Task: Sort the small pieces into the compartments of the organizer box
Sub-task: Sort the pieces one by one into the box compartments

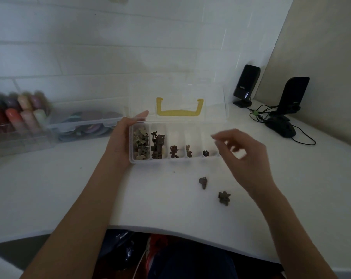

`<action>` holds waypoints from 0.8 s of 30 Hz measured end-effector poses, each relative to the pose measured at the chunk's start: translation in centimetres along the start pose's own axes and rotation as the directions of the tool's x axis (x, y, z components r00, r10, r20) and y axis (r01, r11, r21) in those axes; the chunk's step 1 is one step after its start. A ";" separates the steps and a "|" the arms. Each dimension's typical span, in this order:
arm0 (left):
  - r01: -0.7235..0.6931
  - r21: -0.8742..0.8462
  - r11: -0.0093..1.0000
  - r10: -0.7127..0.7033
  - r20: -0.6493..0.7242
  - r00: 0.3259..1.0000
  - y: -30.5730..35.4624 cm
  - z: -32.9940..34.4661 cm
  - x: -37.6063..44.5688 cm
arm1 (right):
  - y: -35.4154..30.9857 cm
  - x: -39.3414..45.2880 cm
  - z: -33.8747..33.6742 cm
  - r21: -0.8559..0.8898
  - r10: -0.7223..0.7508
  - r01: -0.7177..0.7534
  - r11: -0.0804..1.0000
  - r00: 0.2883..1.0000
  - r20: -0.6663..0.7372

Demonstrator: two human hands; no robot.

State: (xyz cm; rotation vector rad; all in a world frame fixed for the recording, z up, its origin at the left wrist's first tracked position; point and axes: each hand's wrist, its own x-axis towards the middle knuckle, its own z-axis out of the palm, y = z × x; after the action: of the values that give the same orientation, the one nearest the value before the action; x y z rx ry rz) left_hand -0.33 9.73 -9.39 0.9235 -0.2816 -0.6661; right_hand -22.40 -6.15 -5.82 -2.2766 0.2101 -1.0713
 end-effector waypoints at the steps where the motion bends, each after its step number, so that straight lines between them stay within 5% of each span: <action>1: 0.002 0.012 1.000 -0.002 0.004 1.000 0.1 0.0 0.1 | 0.4 -1.1 -0.8 -0.011 0.015 -0.015 1.000 1.000 0.021; 6: -0.005 0.030 1.000 0.005 0.025 1.000 -0.2 0.2 0.2 | 2.8 -5.5 -0.6 -0.136 0.140 -0.117 0.984 0.974 0.179; 13: -0.024 0.038 0.999 0.022 0.059 0.998 -0.1 0.7 -0.7 | 2.7 -5.2 2.1 -0.353 0.083 0.060 0.934 0.923 0.376; 24: -0.045 0.000 0.999 0.045 0.149 0.988 0.0 0.9 -1.5 | 1.7 -5.4 1.2 -0.128 0.078 -0.055 0.990 0.981 0.180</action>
State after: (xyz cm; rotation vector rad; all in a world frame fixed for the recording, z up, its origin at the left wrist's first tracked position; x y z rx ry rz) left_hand -1.90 10.08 -8.76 0.8693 -0.4356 -0.6942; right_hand -24.92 -4.94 -10.89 -2.4446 0.2805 -0.8272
